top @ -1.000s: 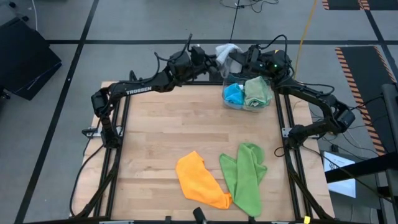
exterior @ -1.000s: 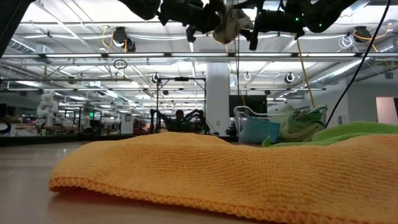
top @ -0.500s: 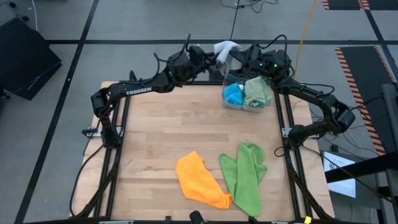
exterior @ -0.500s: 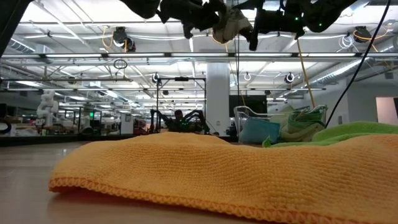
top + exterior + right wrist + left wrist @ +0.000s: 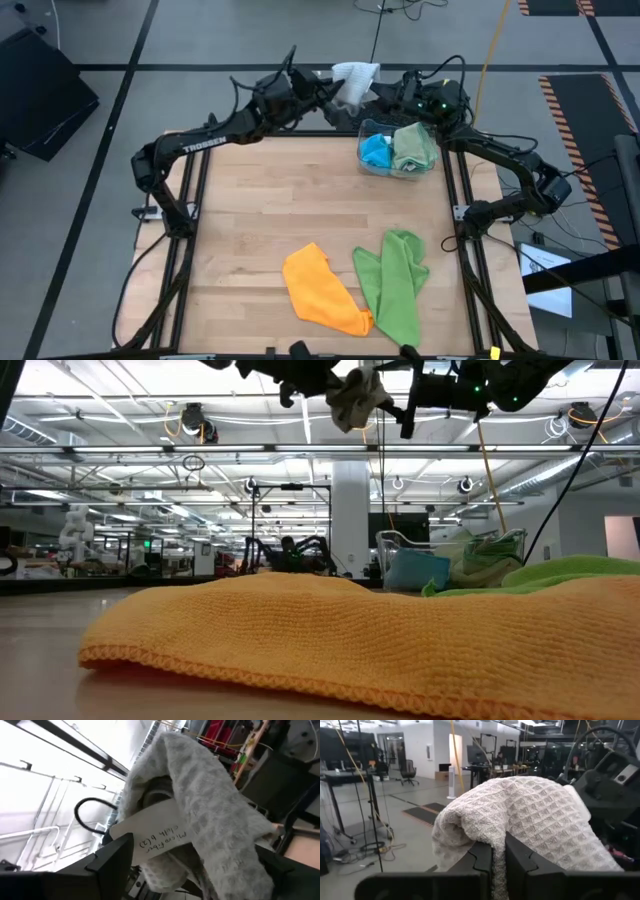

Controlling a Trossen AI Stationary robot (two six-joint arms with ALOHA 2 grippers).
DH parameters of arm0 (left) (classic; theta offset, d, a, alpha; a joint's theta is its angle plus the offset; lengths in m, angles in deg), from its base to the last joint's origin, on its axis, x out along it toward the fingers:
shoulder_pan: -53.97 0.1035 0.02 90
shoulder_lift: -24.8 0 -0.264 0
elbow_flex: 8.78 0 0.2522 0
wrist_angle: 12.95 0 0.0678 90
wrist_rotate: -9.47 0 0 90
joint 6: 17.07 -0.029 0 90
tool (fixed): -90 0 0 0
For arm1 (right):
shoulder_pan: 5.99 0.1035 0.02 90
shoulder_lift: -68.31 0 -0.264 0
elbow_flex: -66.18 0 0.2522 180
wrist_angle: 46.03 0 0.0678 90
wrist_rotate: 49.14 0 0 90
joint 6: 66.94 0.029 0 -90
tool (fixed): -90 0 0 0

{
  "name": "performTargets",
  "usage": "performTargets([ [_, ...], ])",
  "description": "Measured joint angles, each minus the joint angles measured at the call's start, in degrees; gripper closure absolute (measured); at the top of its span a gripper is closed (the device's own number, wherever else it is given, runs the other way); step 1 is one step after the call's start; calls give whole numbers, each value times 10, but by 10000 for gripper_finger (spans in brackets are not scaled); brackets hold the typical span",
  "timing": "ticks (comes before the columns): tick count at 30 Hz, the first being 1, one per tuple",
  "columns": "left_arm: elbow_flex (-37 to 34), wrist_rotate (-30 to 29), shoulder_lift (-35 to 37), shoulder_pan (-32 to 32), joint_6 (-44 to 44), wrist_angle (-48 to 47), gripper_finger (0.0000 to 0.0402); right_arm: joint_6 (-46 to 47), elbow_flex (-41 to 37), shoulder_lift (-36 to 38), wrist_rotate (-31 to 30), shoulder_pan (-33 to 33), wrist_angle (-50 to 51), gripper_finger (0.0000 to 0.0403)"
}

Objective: Fold microfiber towels
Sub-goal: Put the grey microfiber towel into the transparent bin

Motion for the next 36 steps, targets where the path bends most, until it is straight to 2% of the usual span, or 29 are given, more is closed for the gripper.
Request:
performTargets([
  [9, 0, -14, 0, 4, 30, -21, 375, -95, 0, 0, 15, 4, 27, 115],
  [14, 0, -16, 0, 6, 31, -25, 375, -207, 0, 8, -2, 15, 71, 98],
  [18, 0, -22, 0, 6, 31, -24, 375, -313, 0, 27, -5, 20, 158, 82],
  [22, 0, -23, 1, 12, 30, -26, 375, -444, 0, 66, -51, 19, 275, 66],
  [25, 0, -23, 2, 14, 29, -26, 375, -508, 0, 94, -77, 11, 338, 56],
  [30, 0, -22, 2, 17, 26, -27, 375, -576, 10, 130, -123, 23, 336, 46],
  [36, 0, 19, 2, 14, 13, -26, 375, -606, 74, 99, -148, 35, 325, 18],
])
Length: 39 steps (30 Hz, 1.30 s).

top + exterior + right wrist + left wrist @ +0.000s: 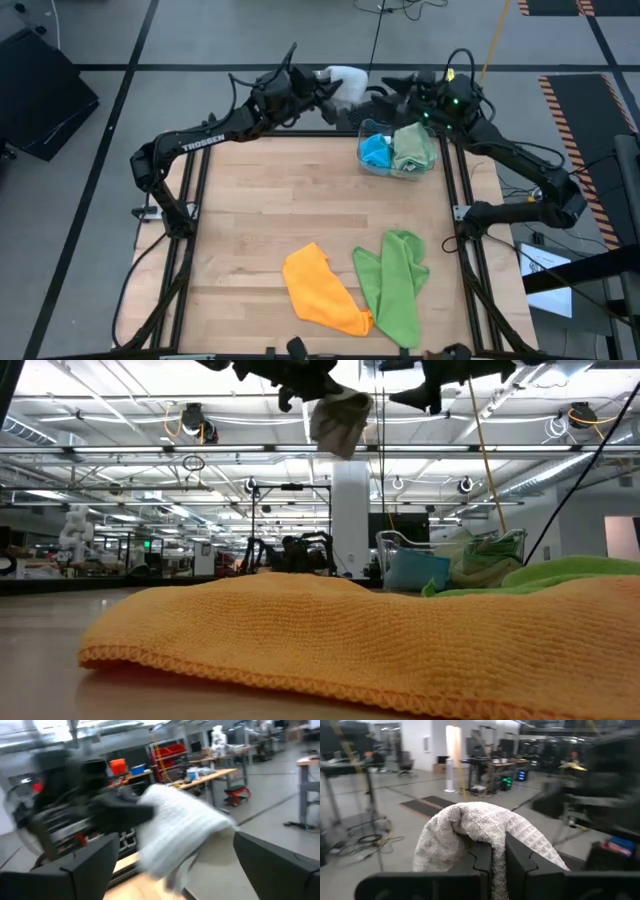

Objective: Fold microfiber towels
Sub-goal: Put the grey microfiber towel into the transparent bin

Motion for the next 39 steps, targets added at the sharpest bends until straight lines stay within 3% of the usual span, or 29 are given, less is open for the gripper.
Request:
performTargets([
  [3, 0, 45, 0, -3, -19, 9, 376, 36, 20, -25, 6, -11, -13, 5],
  [10, 0, 163, 0, -7, -23, 75, 376, 183, 21, -78, 123, -46, -118, 4],
  [14, 0, 197, 0, -10, -40, 136, 376, 256, 20, -101, 203, -55, -184, 6],
  [24, 0, 265, 1, -4, -34, 173, 376, 418, 20, -136, 251, -34, -294, 7],
  [32, 0, 289, 1, 15, -10, 174, 376, 456, 19, -137, 256, -35, -357, 8],
  [39, 1, 320, 9, 17, 15, 169, 376, 346, 19, -137, 237, -13, -371, 35],
])
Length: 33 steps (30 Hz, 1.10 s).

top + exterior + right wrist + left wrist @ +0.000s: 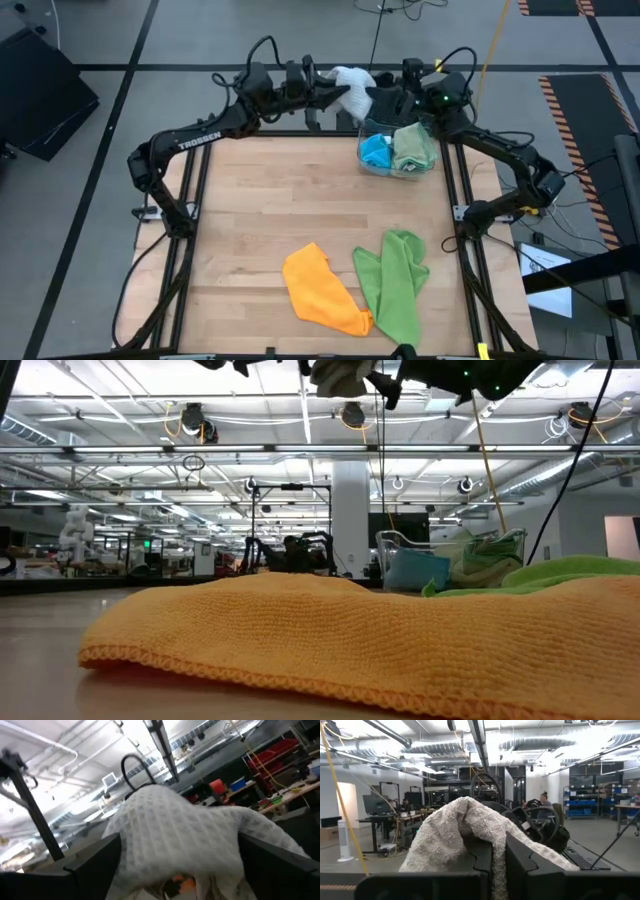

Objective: Fold microfiber towels
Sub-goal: Put the grey microfiber towel into the transparent bin

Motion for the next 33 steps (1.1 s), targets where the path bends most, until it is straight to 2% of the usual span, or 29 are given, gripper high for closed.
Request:
performTargets([
  [11, 0, 0, 3, 0, -20, -33, 376, -16, 0, 0, 1, 27, -1, 191],
  [20, -1, -1, 21, 14, 13, -66, 376, 19, 0, 0, 12, 5, -1, 364],
  [25, -1, -5, 39, 17, 66, -150, 365, 15, 0, 0, 21, -3, 6, 370],
  [33, -1, -31, 80, 18, 90, -266, 273, -9, 0, 0, 20, -4, 44, 367],
])
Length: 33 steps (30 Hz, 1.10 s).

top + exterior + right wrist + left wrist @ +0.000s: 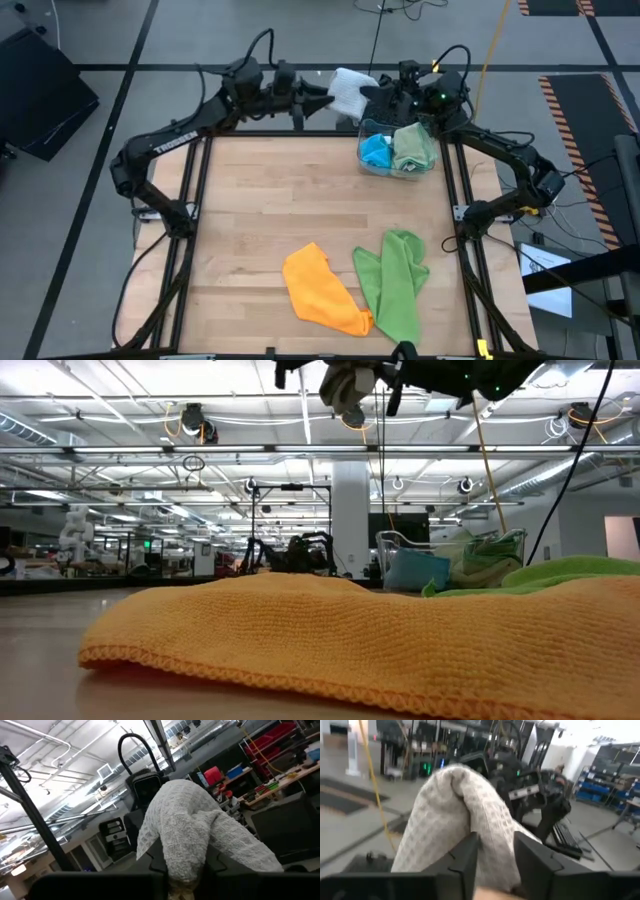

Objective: Fold microfiber towels
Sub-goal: Put the grey microfiber towel into the transparent bin

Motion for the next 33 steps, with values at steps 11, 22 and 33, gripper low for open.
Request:
performTargets([
  [11, 0, -60, 64, 27, 39, -61, 199, -62, 0, 3, 23, 2, 82, 367],
  [22, 0, -34, 11, -5, 129, 47, 8, -129, 0, 3, 107, 9, 102, 366],
  [33, 0, -19, -61, -23, 91, 41, 30, -175, 0, 3, 112, 6, 172, 366],
])
